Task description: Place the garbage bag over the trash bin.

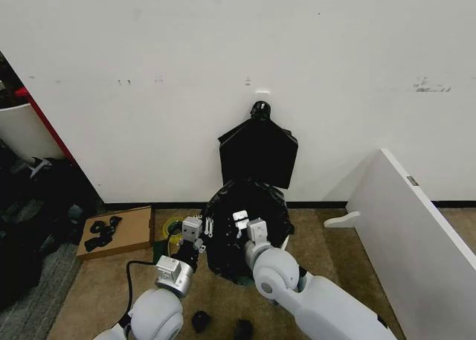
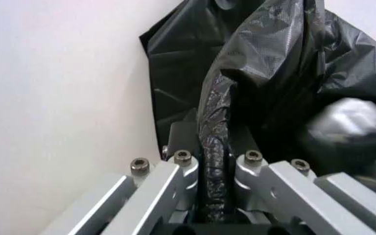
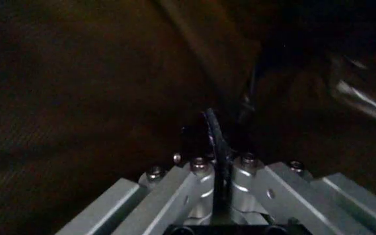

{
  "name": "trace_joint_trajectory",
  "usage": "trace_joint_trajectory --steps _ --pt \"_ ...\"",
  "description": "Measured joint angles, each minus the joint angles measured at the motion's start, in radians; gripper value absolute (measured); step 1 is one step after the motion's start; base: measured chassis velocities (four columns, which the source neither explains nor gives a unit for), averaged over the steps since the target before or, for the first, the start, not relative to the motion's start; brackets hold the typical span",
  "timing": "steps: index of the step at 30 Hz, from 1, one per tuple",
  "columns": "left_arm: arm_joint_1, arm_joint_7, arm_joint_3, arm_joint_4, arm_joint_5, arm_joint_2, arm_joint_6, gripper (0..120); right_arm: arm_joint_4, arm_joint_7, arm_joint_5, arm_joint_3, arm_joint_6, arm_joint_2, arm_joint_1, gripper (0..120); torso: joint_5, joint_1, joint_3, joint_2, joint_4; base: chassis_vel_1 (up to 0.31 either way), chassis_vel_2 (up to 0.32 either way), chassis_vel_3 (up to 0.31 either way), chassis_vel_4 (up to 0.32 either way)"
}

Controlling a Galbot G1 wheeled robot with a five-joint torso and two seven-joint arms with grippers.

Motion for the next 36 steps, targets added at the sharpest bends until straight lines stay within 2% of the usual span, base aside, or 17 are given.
trace_joint_trajectory --steps 7,20,27,30,32,36 --pt "0.033 0.031 0.009 -0.022 0.038 0.014 -0.028 4 -0.127 -0.006 -0.013 0.001 0.072 0.060 0.040 0 0.0000 0.000 0.000 0.000 0.0001 0.000 0.000 0.000 0.000" --pt "0.040 0.036 0.016 -0.070 -0.043 0.021 -0.022 4 -0.189 0.008 0.016 0.019 0.072 0.051 0.045 0 0.0001 0.000 0.000 0.000 -0.0003 0.000 0.000 0.000 0.000" --pt "0.031 0.032 0.009 -0.056 -0.045 0.020 -0.016 4 -0.120 0.015 0.039 0.026 0.061 0.026 0.033 0 0.0001 0.000 0.000 0.000 0.0000 0.000 0.000 0.000 0.000" --pt "0.026 0.027 0.004 -0.056 -0.067 0.019 -0.013 4 -0.071 0.013 0.057 0.028 0.061 0.008 0.021 0 0.0001 0.000 0.000 0.000 -0.0001 0.000 0.000 0.000 0.000" --pt "0.022 0.022 -0.001 -0.063 -0.118 0.024 -0.004 4 -0.017 -0.001 0.078 0.030 0.070 -0.010 0.001 0 0.0001 0.000 0.000 0.000 -0.0005 0.000 0.000 0.000 0.000" --pt "0.023 0.025 0.000 -0.074 -0.136 0.035 -0.003 4 -0.017 -0.017 0.098 0.030 0.089 0.003 -0.005 0 0.0001 0.000 0.000 0.000 -0.0002 0.000 0.000 0.000 0.000"
